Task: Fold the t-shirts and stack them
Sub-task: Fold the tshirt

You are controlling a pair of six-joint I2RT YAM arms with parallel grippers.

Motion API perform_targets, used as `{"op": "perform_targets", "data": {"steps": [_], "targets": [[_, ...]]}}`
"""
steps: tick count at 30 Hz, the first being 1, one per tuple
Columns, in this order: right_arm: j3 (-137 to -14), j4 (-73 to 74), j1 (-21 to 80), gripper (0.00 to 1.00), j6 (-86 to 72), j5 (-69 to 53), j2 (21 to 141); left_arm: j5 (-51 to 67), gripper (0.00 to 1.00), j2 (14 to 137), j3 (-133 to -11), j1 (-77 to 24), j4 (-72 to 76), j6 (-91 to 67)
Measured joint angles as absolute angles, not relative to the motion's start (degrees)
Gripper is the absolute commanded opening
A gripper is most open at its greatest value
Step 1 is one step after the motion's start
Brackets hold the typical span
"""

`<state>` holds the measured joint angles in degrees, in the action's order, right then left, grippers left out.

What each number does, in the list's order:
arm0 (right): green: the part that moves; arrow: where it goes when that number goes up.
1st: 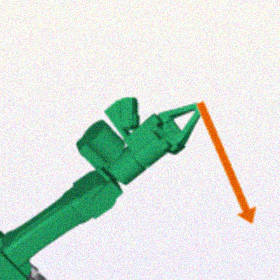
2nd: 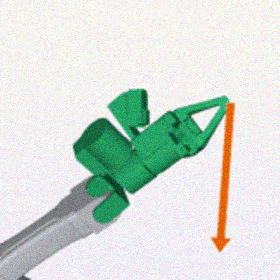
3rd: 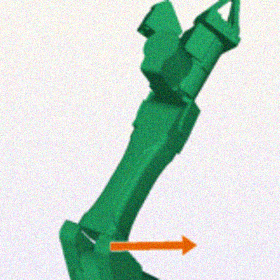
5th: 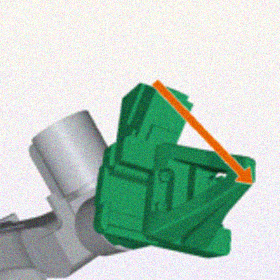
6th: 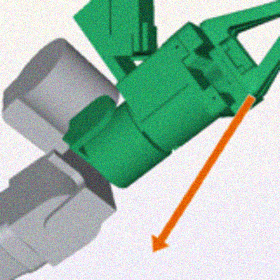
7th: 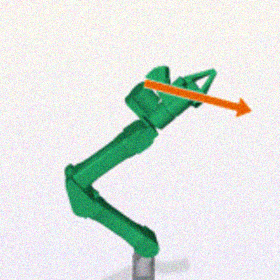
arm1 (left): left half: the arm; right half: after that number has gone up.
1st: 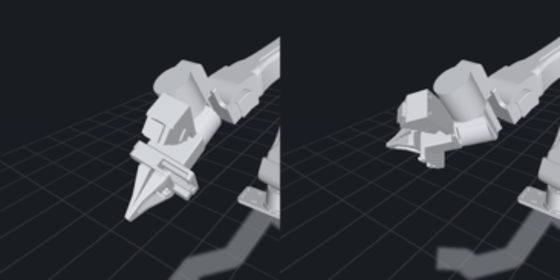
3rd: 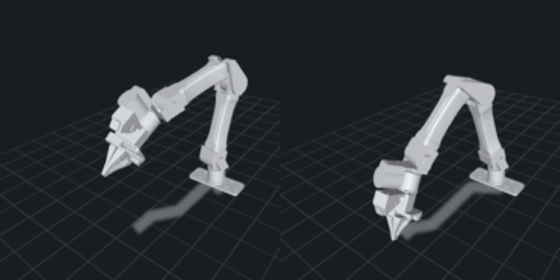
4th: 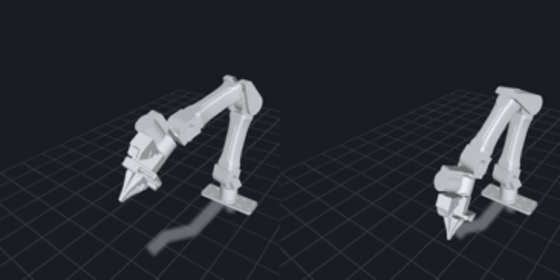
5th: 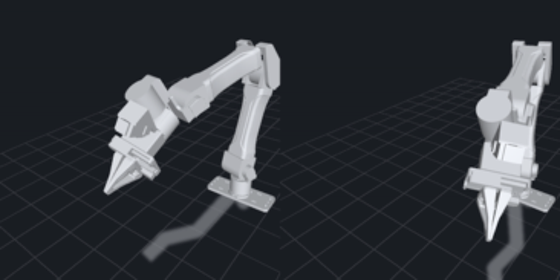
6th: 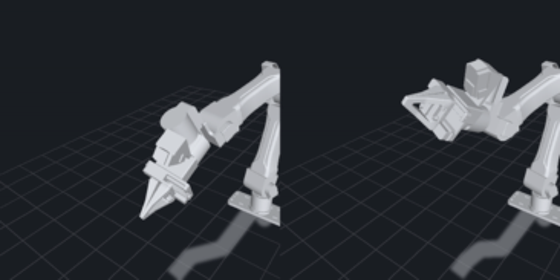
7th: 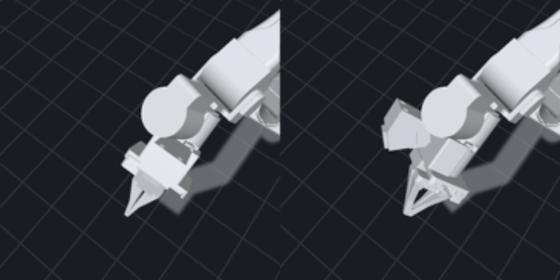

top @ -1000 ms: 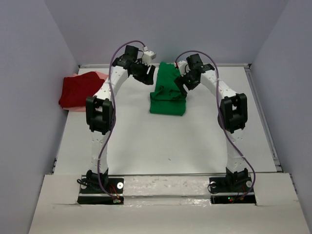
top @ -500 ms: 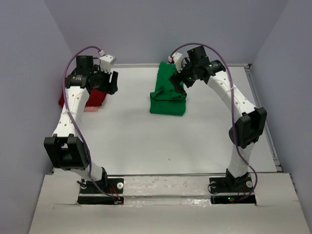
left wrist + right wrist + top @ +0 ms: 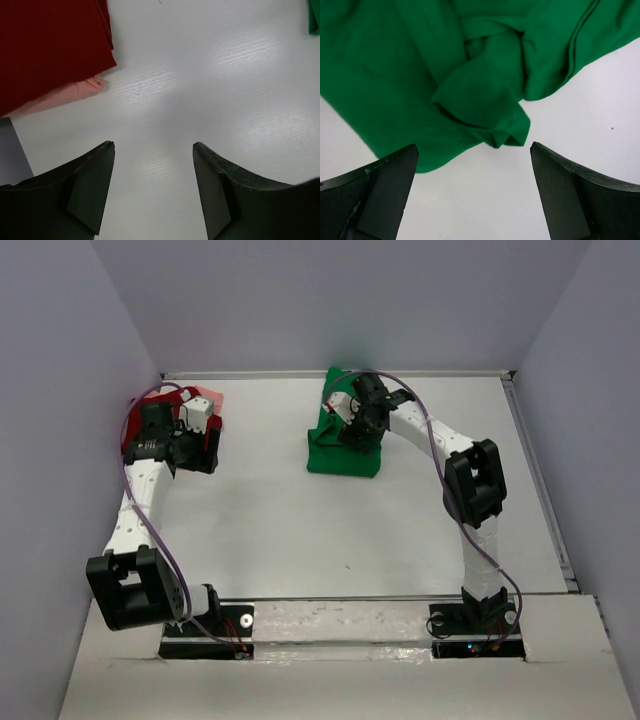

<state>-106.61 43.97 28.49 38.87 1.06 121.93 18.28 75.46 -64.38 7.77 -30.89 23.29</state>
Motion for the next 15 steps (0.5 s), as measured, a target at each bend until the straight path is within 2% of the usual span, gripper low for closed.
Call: {"op": "perform_targets", "data": {"steps": [15], "targets": [[-116.60,40.91,29.78,1.00,40.36,4.10,132.03,17.28,0.73,73.14,-62.26,8.38,-27.64,23.31]]}}
